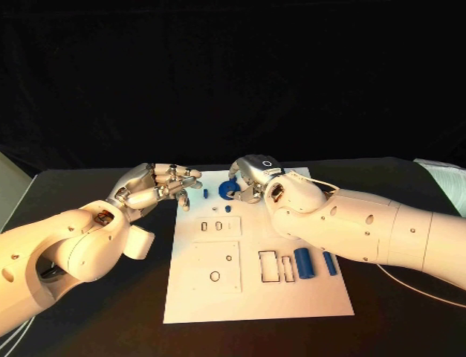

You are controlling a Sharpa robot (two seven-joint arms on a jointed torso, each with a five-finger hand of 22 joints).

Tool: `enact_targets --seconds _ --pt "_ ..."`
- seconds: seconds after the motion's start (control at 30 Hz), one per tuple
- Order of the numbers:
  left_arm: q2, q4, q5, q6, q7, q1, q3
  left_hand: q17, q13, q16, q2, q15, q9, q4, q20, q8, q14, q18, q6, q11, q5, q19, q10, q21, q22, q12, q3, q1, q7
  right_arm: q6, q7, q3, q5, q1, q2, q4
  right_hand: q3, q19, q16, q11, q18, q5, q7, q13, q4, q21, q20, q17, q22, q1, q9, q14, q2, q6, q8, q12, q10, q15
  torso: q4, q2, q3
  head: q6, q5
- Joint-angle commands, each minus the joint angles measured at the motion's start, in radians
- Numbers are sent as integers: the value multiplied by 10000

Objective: Assemble the parts on the task board

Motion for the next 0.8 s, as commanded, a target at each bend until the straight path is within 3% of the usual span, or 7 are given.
enact_targets --seconds 0.03,0.47,0.67,0.8 --pt "6 26 -77 142 25 1 7 13 10 30 70 10 10 -8 -28 -59 -55 135 -71 22 -5 -67 -70 43 17 -33 26 -68 32 304 21 -93 89 -150 11 25 -68 1047 42 93 -69 -49 0 2374 -23 22 102 2632 2629 -68 12 1044 19 29 -14 -23 797 100 6 -7 0 2 2" --pt "10 7 -92 150 25 0 7 13 10 30 70 10 10 -8 -28 -59 -55 135 -71 22 -5 -67 -70 43 17 -33 26 -68 32 -64 192 -95 256 -162 -282 325 -73 1047 42 72 -69 138 -24 2415 -58 22 101 2632 2629 2 46 1044 107 138 24 11 838 86 3 -8 5 69 15" --pt "19 -21 -92 161 31 -1 6 12 13 32 76 16 14 -9 -24 -66 -59 135 -82 29 -4 -86 -81 65 31 -36 32 -81 39 -340 358 -90 774 -181 -816 893 -81 1047 42 69 -69 170 -26 2408 -44 22 99 2632 2629 -12 50 1044 123 151 25 5 831 82 9 -16 12 107 46" --pt "11 -49 -88 156 37 -4 6 12 13 32 76 16 14 -9 -24 -66 -59 135 -82 29 -4 -86 -81 65 31 -36 32 -81 39 -782 857 -57 1605 -150 -1371 1360 -127 1047 42 76 -69 193 -16 2382 0 22 97 2632 2629 -132 44 1044 174 110 -13 -17 806 84 -34 -50 22 140 54"
